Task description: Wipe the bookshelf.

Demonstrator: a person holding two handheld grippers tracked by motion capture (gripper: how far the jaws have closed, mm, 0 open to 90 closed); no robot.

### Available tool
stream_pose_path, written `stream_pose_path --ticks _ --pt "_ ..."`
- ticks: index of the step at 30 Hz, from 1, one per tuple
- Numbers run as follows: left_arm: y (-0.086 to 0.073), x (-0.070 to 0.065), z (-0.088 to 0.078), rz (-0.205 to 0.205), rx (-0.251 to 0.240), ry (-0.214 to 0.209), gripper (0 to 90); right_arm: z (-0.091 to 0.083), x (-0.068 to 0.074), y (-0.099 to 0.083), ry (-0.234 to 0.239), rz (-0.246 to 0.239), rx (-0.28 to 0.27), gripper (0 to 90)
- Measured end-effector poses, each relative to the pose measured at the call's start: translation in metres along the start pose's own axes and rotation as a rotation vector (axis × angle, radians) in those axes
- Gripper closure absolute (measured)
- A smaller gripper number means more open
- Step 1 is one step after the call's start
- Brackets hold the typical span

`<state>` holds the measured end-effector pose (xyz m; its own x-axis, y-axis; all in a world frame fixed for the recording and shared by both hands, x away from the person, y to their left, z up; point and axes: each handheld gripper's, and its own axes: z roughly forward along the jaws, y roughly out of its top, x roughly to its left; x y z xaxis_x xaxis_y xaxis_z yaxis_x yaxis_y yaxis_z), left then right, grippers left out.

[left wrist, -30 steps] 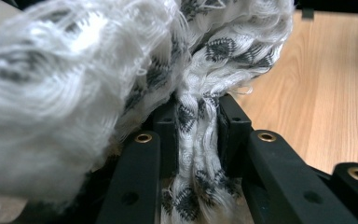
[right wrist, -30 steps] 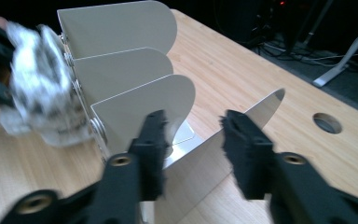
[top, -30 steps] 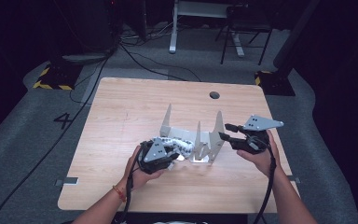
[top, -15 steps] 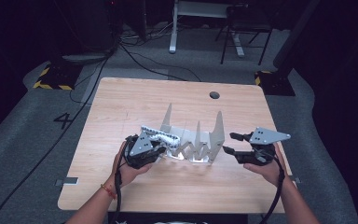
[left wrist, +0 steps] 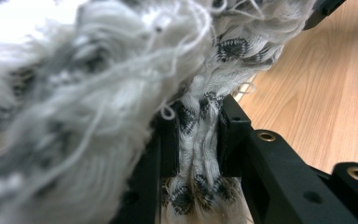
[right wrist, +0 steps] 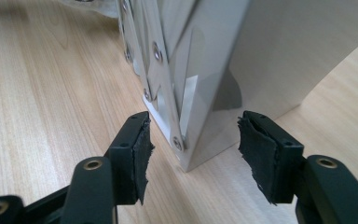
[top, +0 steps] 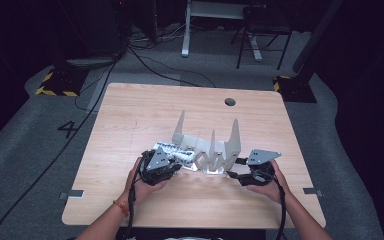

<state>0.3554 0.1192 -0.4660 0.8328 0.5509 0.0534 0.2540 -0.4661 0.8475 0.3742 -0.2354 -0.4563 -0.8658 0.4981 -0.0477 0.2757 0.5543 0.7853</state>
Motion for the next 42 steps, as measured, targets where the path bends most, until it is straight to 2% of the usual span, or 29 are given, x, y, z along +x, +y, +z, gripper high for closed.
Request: stream_pose_path --ticks 3,5,7,9,11,13,16,18,20,21,22,25,27,30,33,35,38,42 --pt "-0.004 0.002 0.0 -0.017 -0.001 -0.038 75.3 0.005 -0.001 -0.003 -0.007 0.016 -0.003 43.4" --pt "-0.003 0.002 -0.002 -0.009 0.002 -0.036 76.5 0.006 -0.002 -0.005 -0.006 0.028 -0.012 44.9" --pt "0.002 0.0 -0.009 -0.012 -0.036 -0.046 76.8 0.006 -0.003 -0.006 -0.005 0.038 -0.021 45.0" --pt "0.011 -0.004 -0.018 0.018 -0.079 -0.043 77.0 0.005 -0.002 -0.005 -0.008 0.029 -0.02 45.0" --pt "0.02 -0.008 -0.027 0.024 -0.137 -0.048 77.0 0.004 -0.002 -0.005 -0.011 0.03 -0.032 44.8" --pt "0.027 -0.009 -0.033 0.034 -0.173 -0.044 77.0 0.003 -0.002 -0.004 -0.01 0.039 -0.039 45.0" --pt "0.032 -0.008 -0.032 0.033 -0.212 -0.023 77.6 0.002 -0.002 -0.003 -0.013 0.043 -0.044 45.0" --pt "0.034 -0.009 -0.026 0.036 -0.214 -0.036 77.7 0.001 -0.001 -0.003 -0.012 0.047 -0.041 45.3" --pt "0.037 -0.013 -0.018 0.059 -0.195 -0.057 77.7 0.0 -0.001 -0.002 -0.015 0.045 -0.042 45.5" --pt "0.038 -0.017 -0.013 0.086 -0.177 -0.062 77.8 -0.001 0.0 -0.001 -0.016 0.047 -0.048 45.5" --pt "0.037 -0.021 -0.007 0.108 -0.154 -0.061 77.8 -0.002 -0.001 -0.001 -0.012 0.05 -0.054 45.7" --pt "0.032 -0.027 0.012 0.136 -0.069 -0.055 77.8 -0.006 0.0 0.0 -0.012 0.047 -0.068 47.3" --pt "0.024 -0.025 0.022 0.102 -0.032 -0.067 77.8 -0.007 0.001 0.0 -0.012 0.04 -0.064 48.1" --pt "0.013 -0.021 0.033 0.073 0.027 -0.072 77.9 -0.007 0.002 0.0 -0.006 0.035 -0.064 48.8" --pt "0.006 -0.017 0.039 0.071 0.066 -0.068 77.9 -0.006 0.004 0.0 -0.01 0.027 -0.061 48.8" --pt "0.001 -0.015 0.043 0.052 0.082 -0.073 77.8 -0.004 0.004 -0.001 -0.01 0.025 -0.057 48.5" --pt "-0.008 -0.017 0.05 0.066 0.128 -0.065 77.8 -0.001 0.006 -0.001 -0.012 0.029 -0.052 46.7" --pt "-0.006 -0.018 0.051 0.072 0.134 -0.059 77.7 0.004 0.007 -0.003 -0.025 0.03 -0.04 45.0"
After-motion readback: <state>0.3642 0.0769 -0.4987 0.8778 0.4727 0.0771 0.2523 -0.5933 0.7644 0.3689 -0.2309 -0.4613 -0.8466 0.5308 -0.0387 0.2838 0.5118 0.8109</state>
